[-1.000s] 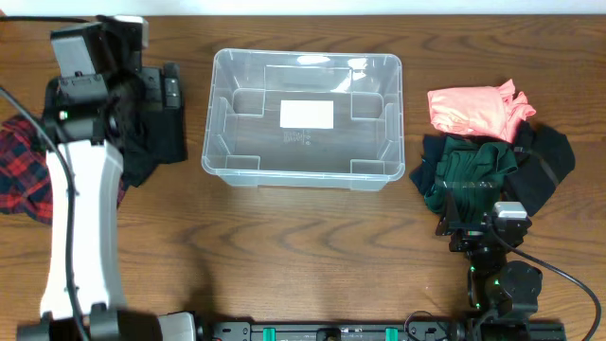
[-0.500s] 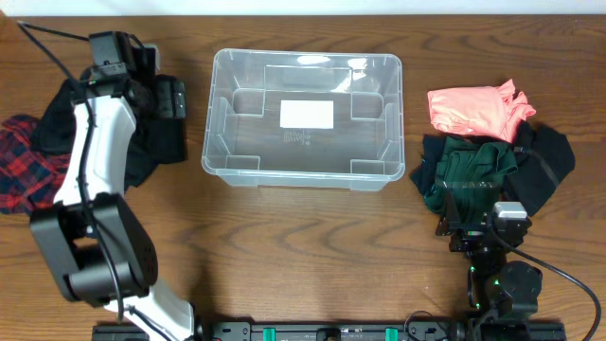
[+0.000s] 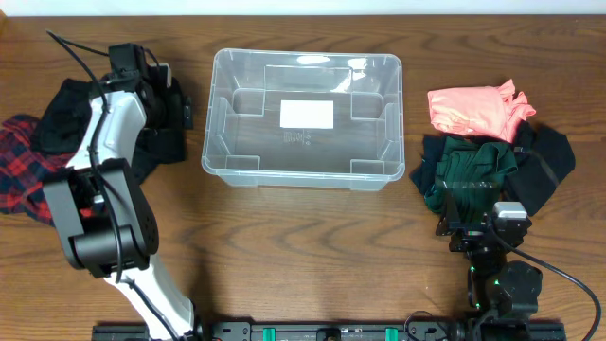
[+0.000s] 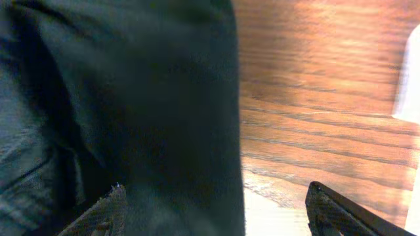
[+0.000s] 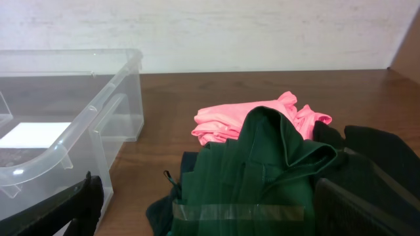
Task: Pack container
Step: 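Reach the left gripper down and grasp the black garment, then lift the black garment with the left gripper and carry it over the bin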
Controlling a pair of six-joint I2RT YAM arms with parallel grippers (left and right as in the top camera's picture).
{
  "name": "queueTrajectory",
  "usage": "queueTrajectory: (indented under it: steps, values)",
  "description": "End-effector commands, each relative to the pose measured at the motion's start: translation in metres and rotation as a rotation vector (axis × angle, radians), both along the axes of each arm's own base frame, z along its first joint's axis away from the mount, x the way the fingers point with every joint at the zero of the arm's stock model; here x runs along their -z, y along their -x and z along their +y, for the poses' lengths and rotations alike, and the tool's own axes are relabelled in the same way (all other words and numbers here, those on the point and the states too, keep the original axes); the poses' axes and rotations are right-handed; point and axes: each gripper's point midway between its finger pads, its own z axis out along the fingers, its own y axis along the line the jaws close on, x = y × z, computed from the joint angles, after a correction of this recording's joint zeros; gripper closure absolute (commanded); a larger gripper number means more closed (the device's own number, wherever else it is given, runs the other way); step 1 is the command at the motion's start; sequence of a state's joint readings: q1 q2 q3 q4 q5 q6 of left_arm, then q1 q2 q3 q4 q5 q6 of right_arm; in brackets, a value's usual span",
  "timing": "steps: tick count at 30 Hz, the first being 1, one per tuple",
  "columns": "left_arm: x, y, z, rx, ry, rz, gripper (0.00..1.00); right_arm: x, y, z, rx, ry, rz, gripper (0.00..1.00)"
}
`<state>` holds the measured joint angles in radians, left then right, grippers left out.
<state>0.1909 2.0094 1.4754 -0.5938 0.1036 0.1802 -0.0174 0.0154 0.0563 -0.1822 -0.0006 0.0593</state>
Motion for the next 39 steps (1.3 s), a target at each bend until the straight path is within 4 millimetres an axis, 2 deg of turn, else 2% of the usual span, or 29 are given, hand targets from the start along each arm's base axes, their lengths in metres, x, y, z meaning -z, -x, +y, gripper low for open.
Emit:
queueTrajectory:
  steps: [1, 5, 8, 10, 13, 20, 24, 26, 27, 29, 32, 33, 36, 39]
  values:
    - [0.009, -0.002, 0.009, -0.018, -0.043, 0.02, 0.13, 0.001, 0.0, -0.003, 0.015, -0.002, 0.0, 0.01]
    - [0.015, -0.001, 0.017, -0.035, -0.087, 0.037, 0.14, 0.001, 0.0, -0.003, 0.015, -0.002, 0.0, 0.01]
    - [0.016, -0.002, 0.021, -0.041, -0.104, 0.033, 0.25, 0.001, 0.0, -0.003, 0.015, -0.002, 0.0, 0.01]
    - [0.016, -0.004, 0.021, -0.042, -0.105, 0.026, 0.29, 0.001, 0.0, -0.003, 0.015, -0.002, 0.0, 0.01]
    - [0.02, -0.005, 0.021, -0.042, -0.105, 0.03, 0.29, 0.001, 0.0, -0.003, 0.015, -0.002, 0.0, 0.01]
    - [0.048, -0.001, 0.02, -0.038, -0.095, 0.082, 0.29, 0.001, 0.0, -0.003, 0.015, -0.002, 0.0, 0.01]
    - [0.056, 0.0, 0.02, -0.038, -0.093, 0.098, 0.3, 0.001, 0.0, -0.003, 0.015, -0.002, 0.0, 0.01]
    - [0.056, 0.0, 0.02, -0.038, -0.093, 0.098, 0.37, 0.001, 0.0, -0.003, 0.015, -0.002, 0.0, 0.01]
    - [0.056, 0.0, 0.02, -0.038, -0.094, 0.095, 0.46, 0.001, 0.0, -0.003, 0.015, -0.002, 0.0, 0.01]
    - [0.056, -0.001, 0.02, -0.038, -0.094, 0.091, 0.72, 0.001, 0.0, -0.003, 0.015, -0.002, 0.0, 0.01]
    - [0.056, -0.002, 0.02, -0.037, -0.094, 0.088, 0.91, 0.001, 0.0, -0.003, 0.015, -0.002, 0.0, 0.01]
    - [0.056, -0.002, 0.02, -0.037, -0.094, 0.088, 0.94, 0.001, 0.0, -0.003, 0.015, -0.002, 0.0, 0.01]
    - [0.054, -0.002, 0.017, -0.04, -0.091, 0.087, 0.94, 0.001, 0.0, -0.003, 0.015, -0.002, 0.0, 0.01]
    - [0.042, -0.005, 0.017, -0.058, -0.089, 0.062, 0.94, 0.001, 0.0, -0.003, 0.015, -0.002, 0.0, 0.01]
